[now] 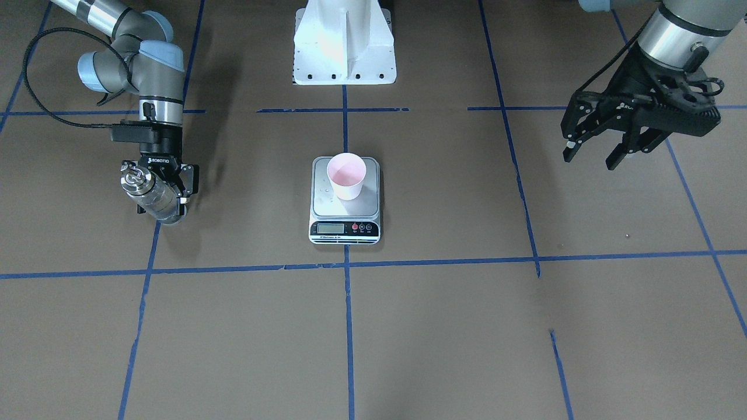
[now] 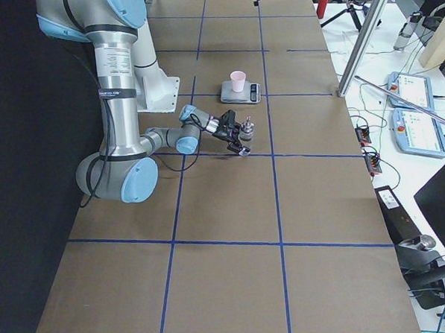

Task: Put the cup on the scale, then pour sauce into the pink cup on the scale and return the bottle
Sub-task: 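Lower the glass bottle onto the table and open the right gripper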

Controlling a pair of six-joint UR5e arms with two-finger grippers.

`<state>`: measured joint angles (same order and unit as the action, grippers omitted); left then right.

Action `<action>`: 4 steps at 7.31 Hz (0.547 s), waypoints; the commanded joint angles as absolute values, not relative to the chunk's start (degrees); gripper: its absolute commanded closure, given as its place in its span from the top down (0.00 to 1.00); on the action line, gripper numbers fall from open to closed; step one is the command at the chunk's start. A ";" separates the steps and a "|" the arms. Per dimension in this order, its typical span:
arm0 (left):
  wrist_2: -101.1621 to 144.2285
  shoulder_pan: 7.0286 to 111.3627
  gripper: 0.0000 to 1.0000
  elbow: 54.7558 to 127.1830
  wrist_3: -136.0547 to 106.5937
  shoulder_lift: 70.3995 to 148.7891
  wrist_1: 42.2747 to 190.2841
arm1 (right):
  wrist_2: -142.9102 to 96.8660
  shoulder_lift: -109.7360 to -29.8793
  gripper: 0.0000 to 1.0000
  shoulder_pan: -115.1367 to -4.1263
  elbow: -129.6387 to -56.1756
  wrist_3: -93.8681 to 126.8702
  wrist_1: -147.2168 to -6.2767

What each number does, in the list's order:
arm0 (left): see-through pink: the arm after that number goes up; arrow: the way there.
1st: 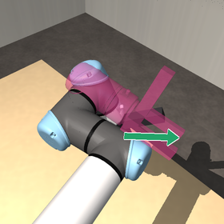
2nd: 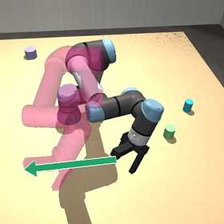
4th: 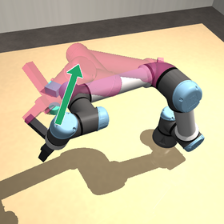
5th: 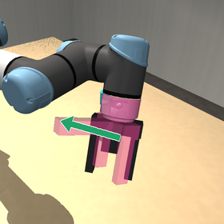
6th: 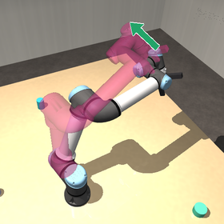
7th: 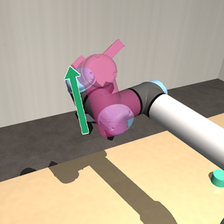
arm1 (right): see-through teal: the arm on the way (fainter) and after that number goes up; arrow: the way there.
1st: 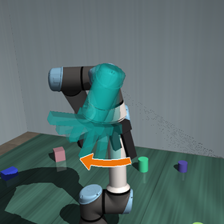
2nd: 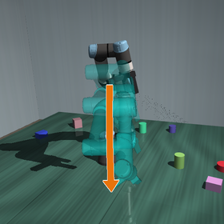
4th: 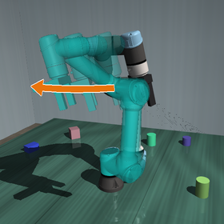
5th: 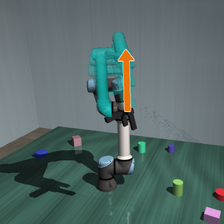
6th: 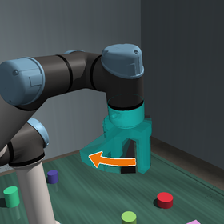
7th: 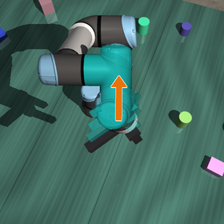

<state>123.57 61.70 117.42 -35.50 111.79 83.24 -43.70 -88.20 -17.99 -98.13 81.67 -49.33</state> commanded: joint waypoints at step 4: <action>123.57 61.61 0.71 117.33 -35.51 111.88 83.23 | -38.94 -92.08 1.00 -13.90 -103.07 81.74 -49.31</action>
<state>123.57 61.67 117.41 -35.51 111.88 83.23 -40.14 -89.57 -15.41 -100.30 81.68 -49.23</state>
